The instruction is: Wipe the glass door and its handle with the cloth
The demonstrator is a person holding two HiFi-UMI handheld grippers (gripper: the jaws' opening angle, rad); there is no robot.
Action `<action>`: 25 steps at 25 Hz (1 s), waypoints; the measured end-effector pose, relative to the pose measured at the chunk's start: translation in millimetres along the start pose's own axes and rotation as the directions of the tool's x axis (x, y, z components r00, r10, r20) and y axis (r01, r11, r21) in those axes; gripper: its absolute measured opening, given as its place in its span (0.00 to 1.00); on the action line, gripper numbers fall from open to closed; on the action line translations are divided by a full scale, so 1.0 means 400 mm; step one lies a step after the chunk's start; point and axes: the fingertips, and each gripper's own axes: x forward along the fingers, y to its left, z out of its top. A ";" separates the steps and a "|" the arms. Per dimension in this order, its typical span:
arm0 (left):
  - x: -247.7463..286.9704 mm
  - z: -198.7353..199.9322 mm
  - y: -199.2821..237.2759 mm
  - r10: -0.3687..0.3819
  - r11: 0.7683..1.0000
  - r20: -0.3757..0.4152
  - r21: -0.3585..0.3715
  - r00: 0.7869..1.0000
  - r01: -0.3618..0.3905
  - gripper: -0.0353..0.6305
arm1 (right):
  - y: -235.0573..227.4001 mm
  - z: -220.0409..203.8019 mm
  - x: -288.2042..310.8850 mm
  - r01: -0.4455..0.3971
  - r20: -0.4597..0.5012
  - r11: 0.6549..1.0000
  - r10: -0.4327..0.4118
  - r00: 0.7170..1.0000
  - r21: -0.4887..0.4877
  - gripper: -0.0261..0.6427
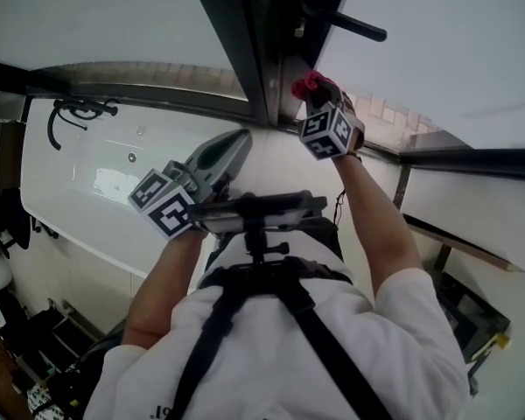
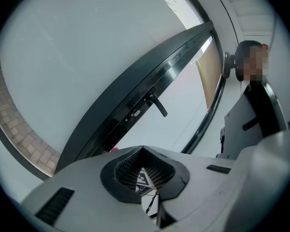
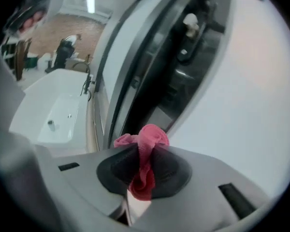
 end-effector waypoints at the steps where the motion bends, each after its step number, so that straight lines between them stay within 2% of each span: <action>1: -0.001 -0.001 0.001 -0.001 1.000 -0.003 -0.003 1.000 0.001 0.06 | 0.005 -0.019 0.003 -0.010 -0.019 0.991 0.013 1.000 0.132 0.11; 2: -0.002 -0.002 0.003 -0.002 1.000 -0.006 -0.004 1.000 0.002 0.06 | 0.011 -0.040 0.010 -0.020 -0.037 0.959 0.031 0.999 0.283 0.11; 3: -0.003 -0.005 0.006 -0.005 1.000 -0.011 -0.003 1.000 0.004 0.06 | 0.017 -0.064 0.022 -0.032 -0.046 0.901 0.058 0.997 0.433 0.11; 4: -0.004 -0.009 0.008 -0.006 1.000 -0.018 -0.002 1.000 0.006 0.06 | 0.023 -0.087 0.037 -0.052 -0.040 0.817 0.091 0.995 0.574 0.11; 5: -0.006 -0.012 0.011 -0.005 1.000 -0.026 -0.002 1.000 0.005 0.06 | 0.029 -0.104 0.053 -0.076 -0.018 0.706 0.125 0.992 0.704 0.11; 7: -0.007 -0.018 0.015 0.001 1.000 -0.039 -0.002 0.999 -0.001 0.06 | 0.036 -0.124 0.078 -0.121 0.054 0.441 0.160 0.986 0.889 0.11; 8: -0.008 -0.021 0.017 0.006 1.000 -0.045 -0.001 0.999 -0.006 0.06 | 0.038 -0.132 0.089 -0.136 0.087 0.329 0.161 0.983 0.934 0.11; 9: -0.010 -0.025 0.021 0.011 1.000 -0.050 0.001 0.999 -0.011 0.06 | 0.041 -0.139 0.100 -0.148 0.112 0.245 0.156 0.981 0.958 0.11; 10: -0.012 -0.029 0.025 0.017 1.000 -0.055 0.002 0.998 -0.017 0.06 | 0.044 -0.146 0.112 -0.157 0.131 0.181 0.150 0.980 0.971 0.11; 14: -0.027 -0.033 0.049 0.045 0.999 -0.061 0.002 0.997 -0.045 0.06 | 0.045 -0.148 0.154 -0.208 0.210 -0.036 0.102 0.972 0.978 0.11; 16: -0.030 -0.033 0.053 0.051 0.999 -0.057 0.000 0.997 -0.051 0.06 | 0.035 -0.148 0.164 -0.229 0.239 -0.117 0.077 0.968 0.966 0.11; 18: -0.036 -0.027 0.054 0.050 0.999 -0.057 -0.001 0.997 -0.050 0.06 | 0.025 -0.141 0.159 -0.236 0.248 -0.152 0.062 0.967 0.960 0.11; 25: -0.026 -0.026 0.025 -0.002 1.000 -0.066 -0.010 0.998 0.001 0.06 | -0.010 -0.093 0.100 -0.288 0.293 -0.142 0.013 0.956 0.947 0.11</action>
